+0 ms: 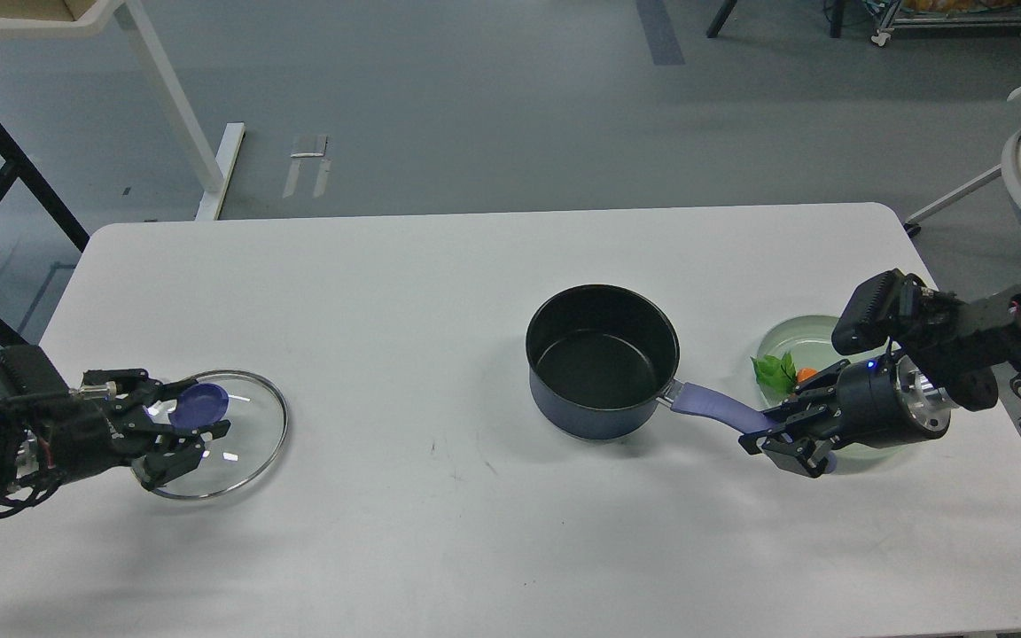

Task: Open pot lid
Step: 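Lift the glass lid off the pan and lower it onto the table, then open the left gripper and raise it away from the lid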

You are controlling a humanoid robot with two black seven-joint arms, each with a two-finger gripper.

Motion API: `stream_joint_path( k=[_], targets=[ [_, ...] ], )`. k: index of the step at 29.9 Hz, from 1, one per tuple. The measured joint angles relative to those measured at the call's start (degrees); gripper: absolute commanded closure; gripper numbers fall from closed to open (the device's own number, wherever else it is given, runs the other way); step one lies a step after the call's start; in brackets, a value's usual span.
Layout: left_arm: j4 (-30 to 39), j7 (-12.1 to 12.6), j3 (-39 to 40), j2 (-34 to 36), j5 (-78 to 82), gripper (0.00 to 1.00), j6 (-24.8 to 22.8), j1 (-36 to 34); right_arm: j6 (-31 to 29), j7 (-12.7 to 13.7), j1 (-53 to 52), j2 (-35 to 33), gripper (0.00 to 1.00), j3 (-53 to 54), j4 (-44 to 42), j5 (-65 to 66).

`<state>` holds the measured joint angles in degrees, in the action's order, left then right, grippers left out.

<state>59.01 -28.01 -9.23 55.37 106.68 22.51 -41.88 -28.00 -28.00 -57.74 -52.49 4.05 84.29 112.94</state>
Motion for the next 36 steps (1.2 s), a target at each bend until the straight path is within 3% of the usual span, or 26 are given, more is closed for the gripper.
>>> stream_joint_path(
  k=[5, 8, 16, 22, 25, 28, 33, 36],
  targets=[
    [-0.9, 0.0, 0.0, -0.1, -0.1, 0.36, 0.0, 1.0, 0.0, 0.0, 0.0, 0.0, 0.68, 0.0, 0.0, 0.0],
    [-1.2, 0.0, 0.1, -0.4, -0.4, 0.2, 0.1, 1.3, 0.0, 0.0, 0.0, 0.0, 0.68, 0.0, 0.0, 0.0],
    [-1.0, 0.0, 0.6, -0.7, -0.6, 0.05, -0.1, 1.4, 0.0, 0.0, -0.1, 0.0, 0.68, 0.0, 0.0, 0.0],
    [1.6, 0.0, 0.9, 1.3, -5.7, 0.02, -1.5, 0.8, 0.0, 0.0, -0.1, -0.1, 0.67, 0.0, 0.0, 0.0],
    [4.4, 0.0, 1.0, 3.5, -10.7, 0.02, -5.2, -0.4, 0.0, 0.0, -0.1, -0.2, 0.67, 0.0, 0.0, 0.0],
    [7.5, 0.0, 1.4, 5.5, -20.3, 0.02, -12.2, -4.9, 0.0, 0.0, -0.1, -0.3, 0.67, 0.0, 0.1, 0.0],
    [8.7, 0.0, 4.8, 5.7, -49.4, 0.01, -25.5, -12.0, 0.0, 0.0, -0.1, -0.3, 0.67, 0.0, 0.1, 0.0],
    [8.5, 0.0, 6.7, 4.3, -67.4, 0.01, -29.3, -13.6, 0.0, 0.0, -0.1, -0.4, 0.67, 0.0, 0.1, 0.0]
  ],
)
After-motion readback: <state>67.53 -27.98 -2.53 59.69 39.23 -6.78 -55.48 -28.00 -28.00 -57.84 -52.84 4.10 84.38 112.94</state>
